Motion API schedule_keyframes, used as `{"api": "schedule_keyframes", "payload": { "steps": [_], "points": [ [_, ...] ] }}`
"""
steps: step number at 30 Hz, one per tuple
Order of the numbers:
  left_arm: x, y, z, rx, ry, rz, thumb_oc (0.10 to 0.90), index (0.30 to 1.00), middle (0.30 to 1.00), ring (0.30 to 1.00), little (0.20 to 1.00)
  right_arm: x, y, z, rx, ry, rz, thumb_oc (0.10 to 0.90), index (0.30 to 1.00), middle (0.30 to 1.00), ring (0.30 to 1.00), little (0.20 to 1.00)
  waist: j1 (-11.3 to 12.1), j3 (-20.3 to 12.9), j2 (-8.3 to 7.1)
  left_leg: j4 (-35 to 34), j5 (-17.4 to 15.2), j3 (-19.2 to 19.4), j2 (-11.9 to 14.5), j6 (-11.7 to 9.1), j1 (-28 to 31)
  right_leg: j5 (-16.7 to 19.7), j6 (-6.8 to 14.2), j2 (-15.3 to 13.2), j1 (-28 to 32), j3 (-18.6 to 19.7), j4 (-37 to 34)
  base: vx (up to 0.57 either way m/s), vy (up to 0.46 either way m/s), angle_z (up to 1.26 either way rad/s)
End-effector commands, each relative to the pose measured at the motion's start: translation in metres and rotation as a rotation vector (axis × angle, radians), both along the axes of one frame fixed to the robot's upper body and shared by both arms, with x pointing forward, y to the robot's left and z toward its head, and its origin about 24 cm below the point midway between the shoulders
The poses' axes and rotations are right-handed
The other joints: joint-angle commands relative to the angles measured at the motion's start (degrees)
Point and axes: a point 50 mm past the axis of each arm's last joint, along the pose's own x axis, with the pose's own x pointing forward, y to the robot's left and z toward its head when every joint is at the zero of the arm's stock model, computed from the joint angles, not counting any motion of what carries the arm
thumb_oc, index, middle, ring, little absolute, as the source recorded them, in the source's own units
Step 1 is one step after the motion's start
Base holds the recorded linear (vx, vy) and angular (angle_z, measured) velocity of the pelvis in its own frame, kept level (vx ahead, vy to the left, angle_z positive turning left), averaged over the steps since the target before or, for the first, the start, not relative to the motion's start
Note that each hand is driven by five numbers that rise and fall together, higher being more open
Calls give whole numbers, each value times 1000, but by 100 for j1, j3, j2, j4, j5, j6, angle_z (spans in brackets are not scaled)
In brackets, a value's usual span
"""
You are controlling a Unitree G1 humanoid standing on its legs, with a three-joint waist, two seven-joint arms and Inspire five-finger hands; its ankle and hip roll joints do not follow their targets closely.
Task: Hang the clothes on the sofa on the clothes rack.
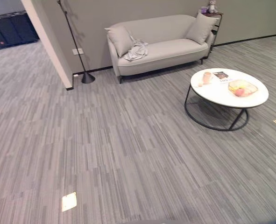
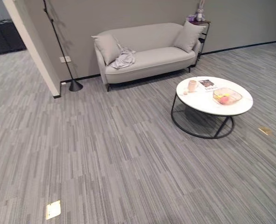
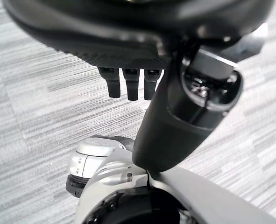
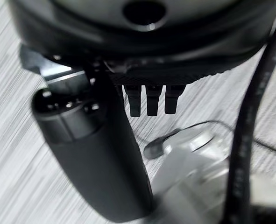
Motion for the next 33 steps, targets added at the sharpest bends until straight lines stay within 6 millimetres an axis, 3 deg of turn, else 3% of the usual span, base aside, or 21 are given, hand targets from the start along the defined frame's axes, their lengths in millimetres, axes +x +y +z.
{"api": "schedule_keyframes", "payload": {
  "steps": [1, 8, 17, 20, 28, 33],
  "points": [
    [28, -39, -1, -115, -76, -117, 800, 900, 900, 900, 900, -21, 0, 3, -10, 100, -55, 800, 900, 900, 900, 900, -110, -27, -131, -279, -265, -585, -251, 253, -220, -678, 174, -75, 408, 316, 44, 6, 3, -9],
    [28, -42, -2, -126, -60, -150, 800, 900, 900, 900, 900, -10, 0, 2, -1, 82, 10, 800, 900, 900, 900, 900, -100, -63, -119, -279, -299, -580, -247, 268, -166, -687, 168, -80, 446, 356, 44, 3, 4, -9],
    [17, -35, -3, -99, -29, -149, 800, 900, 900, 900, 900, 27, 13, -3, 46, 1, 395, 800, 900, 900, 900, 900, -39, -45, -131, -279, -307, -591, -286, 307, -136, -673, 158, -141, 469, 360, 44, 0, 0, 0],
    [17, -34, -2, -93, -35, -149, 800, 900, 900, 900, 900, 28, 17, -4, 72, 4, 485, 800, 900, 900, 900, 900, 6, -33, -135, -279, -306, -679, -318, 332, -114, -688, 152, -173, 505, 314, 44, 8, 30, 2],
    [18, -32, -2, -70, -38, -224, 800, 900, 900, 900, 900, 27, 12, -2, 71, 29, 547, 800, 900, 900, 900, 900, 91, -20, -77, -279, -279, -969, -441, 403, -131, -706, 193, -292, 529, 185, 44, 23, 71, 14],
    [24, -30, -1, -55, -54, -226, 800, 900, 900, 900, 900, 31, 7, -1, 57, 12, 484, 800, 900, 900, 900, 900, 59, 60, 23, -279, -218, -1199, -620, 526, -229, -680, 244, -505, 511, 96, 44, 31, 99, 13]
  ]
}}
